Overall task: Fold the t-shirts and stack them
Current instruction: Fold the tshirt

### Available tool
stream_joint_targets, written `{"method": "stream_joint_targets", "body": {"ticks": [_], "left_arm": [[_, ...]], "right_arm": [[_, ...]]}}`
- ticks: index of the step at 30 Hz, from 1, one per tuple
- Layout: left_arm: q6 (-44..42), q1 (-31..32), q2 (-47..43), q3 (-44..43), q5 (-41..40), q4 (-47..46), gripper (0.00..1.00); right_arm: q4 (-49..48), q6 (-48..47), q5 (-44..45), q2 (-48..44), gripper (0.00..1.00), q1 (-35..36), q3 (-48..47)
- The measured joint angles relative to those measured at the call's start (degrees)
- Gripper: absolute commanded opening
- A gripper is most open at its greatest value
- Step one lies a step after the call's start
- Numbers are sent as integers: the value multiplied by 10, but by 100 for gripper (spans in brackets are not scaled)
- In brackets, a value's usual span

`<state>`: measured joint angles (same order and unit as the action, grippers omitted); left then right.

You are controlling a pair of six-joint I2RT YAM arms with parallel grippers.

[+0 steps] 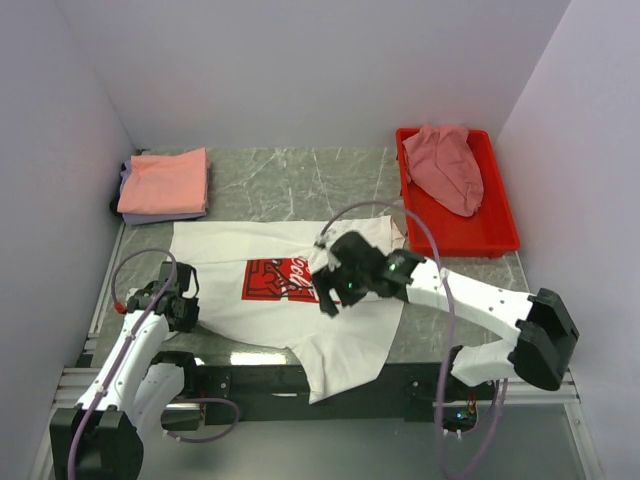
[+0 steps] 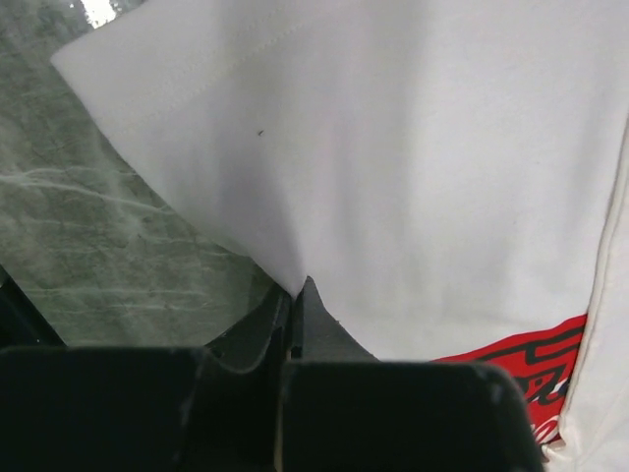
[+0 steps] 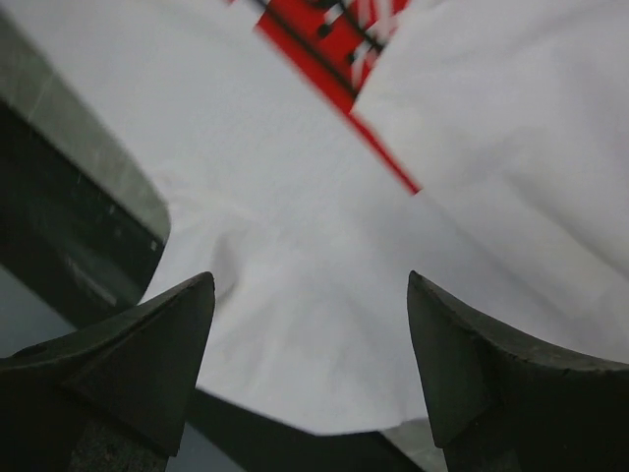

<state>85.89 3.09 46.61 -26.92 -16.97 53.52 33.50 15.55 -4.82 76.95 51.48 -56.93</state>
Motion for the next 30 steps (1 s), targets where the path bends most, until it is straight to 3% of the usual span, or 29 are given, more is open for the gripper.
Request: {"method": "stream_joint_targets", "body": {"ticks": [7, 13, 20, 30], "left_arm": [[-25, 0, -41, 5, 7, -23, 0], [-38, 0, -56, 7, 11, -33, 0], [-49, 0, -42, 7, 11, -39, 0], [-52, 0, -52, 10, 11, -49, 0]], "right_arm": [[29, 7, 6, -45, 82, 186, 75], [35, 35, 9, -48, 79, 206, 122], [24, 45, 9, -43, 78, 318, 136], [16, 46, 39, 69, 70, 361, 99]]}}
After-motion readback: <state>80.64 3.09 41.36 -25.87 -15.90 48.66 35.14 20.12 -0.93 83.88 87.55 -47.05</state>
